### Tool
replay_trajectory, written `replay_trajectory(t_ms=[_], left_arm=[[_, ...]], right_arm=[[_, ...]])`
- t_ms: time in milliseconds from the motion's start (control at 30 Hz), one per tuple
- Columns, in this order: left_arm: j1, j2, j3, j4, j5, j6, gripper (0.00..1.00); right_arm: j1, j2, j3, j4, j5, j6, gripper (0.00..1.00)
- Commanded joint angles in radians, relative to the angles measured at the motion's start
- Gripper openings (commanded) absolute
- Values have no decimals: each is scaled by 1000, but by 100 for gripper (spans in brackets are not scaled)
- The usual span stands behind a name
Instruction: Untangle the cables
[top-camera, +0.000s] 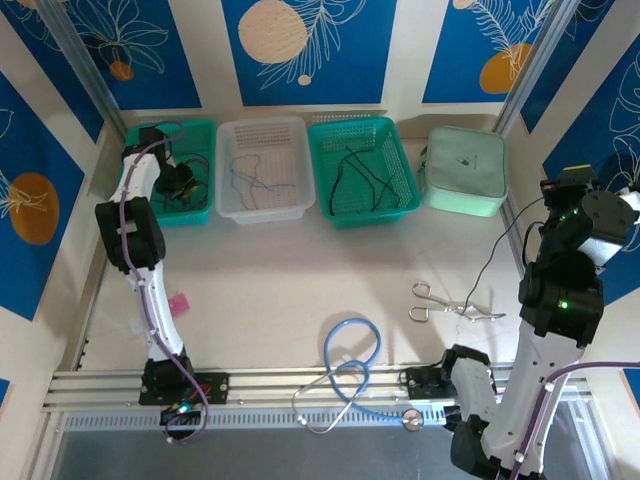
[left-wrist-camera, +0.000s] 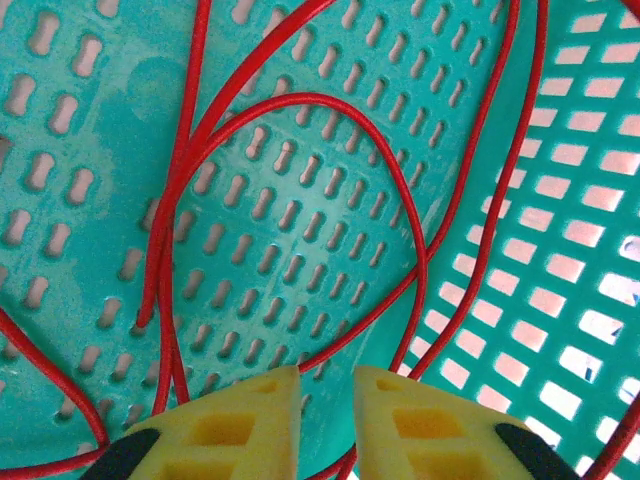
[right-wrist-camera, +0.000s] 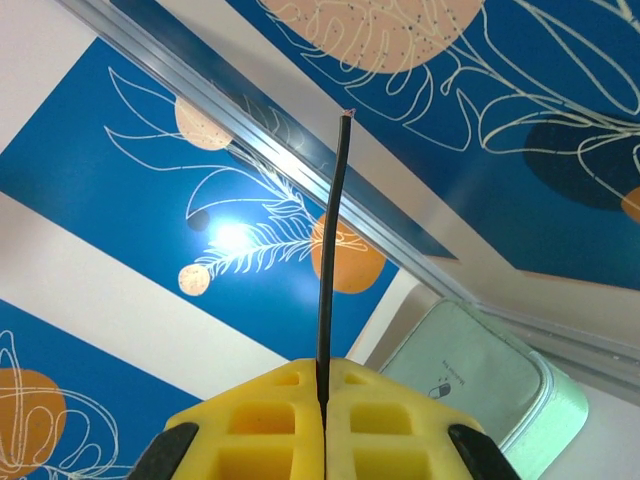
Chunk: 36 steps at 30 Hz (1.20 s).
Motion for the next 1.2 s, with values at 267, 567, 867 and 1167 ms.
replay_trajectory(t_ms=[267,567,867,1167], left_arm=[[17,-156,-13,81,-50,-39,65],[12,-374,-24,115,-344,32,88],[-62,-703,-325,294,-205,94,90],[-335,-1003,-665,393,-230,92,91]], right_arm=[[-2,-6,55,2,-80,-18,0],[9,8,95,24,-162,-42,0],[108,176,240,71,-359,-71,0],[453,434,502,112,-273,-318,0]])
